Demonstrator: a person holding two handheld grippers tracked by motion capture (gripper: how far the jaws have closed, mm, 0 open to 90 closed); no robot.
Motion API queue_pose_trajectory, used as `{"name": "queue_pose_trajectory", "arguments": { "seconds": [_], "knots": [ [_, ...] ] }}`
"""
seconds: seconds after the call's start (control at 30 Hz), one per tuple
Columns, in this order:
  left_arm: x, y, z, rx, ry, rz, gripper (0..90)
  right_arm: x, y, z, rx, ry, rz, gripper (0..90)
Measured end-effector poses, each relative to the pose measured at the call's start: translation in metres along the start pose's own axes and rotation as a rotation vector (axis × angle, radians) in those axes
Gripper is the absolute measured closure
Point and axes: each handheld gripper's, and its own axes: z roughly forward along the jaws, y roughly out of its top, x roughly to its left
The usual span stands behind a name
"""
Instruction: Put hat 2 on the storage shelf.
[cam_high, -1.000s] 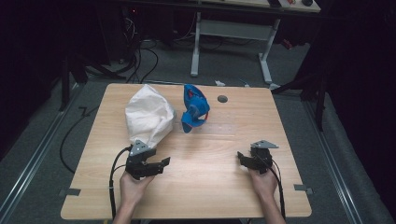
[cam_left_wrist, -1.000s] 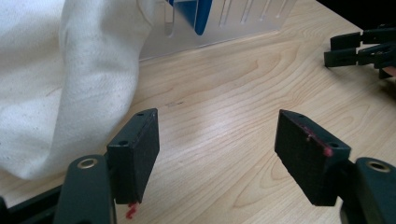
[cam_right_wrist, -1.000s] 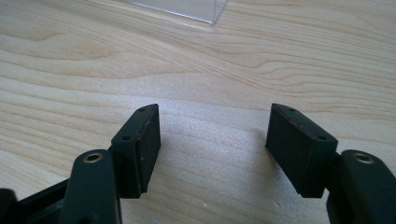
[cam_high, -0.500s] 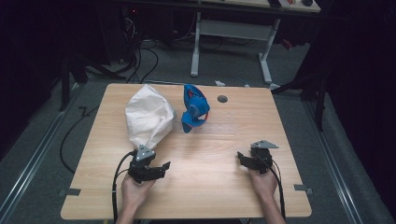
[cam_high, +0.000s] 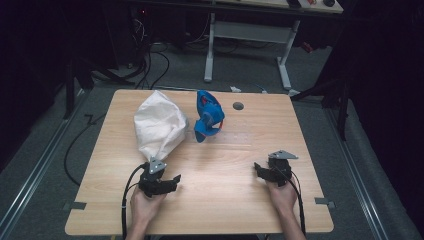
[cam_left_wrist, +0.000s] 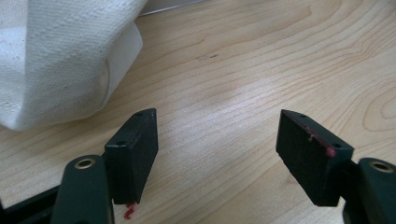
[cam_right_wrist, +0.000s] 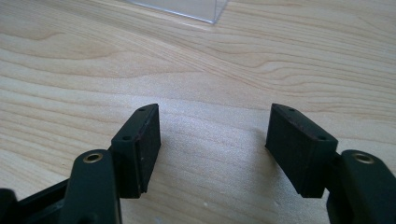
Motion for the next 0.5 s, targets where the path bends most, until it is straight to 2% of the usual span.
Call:
{"name": "queue_pose_trajectory", "arguments": {
  "seconds": [0.5],
  "knots": [
    [0.0022, -0.0031, 0.0096, 0.006, 0.042, -0.005, 30.0, 0.0000, 0.0000, 0.0000, 0.000, 0.001, 0.000, 35.2]
  ]
}}
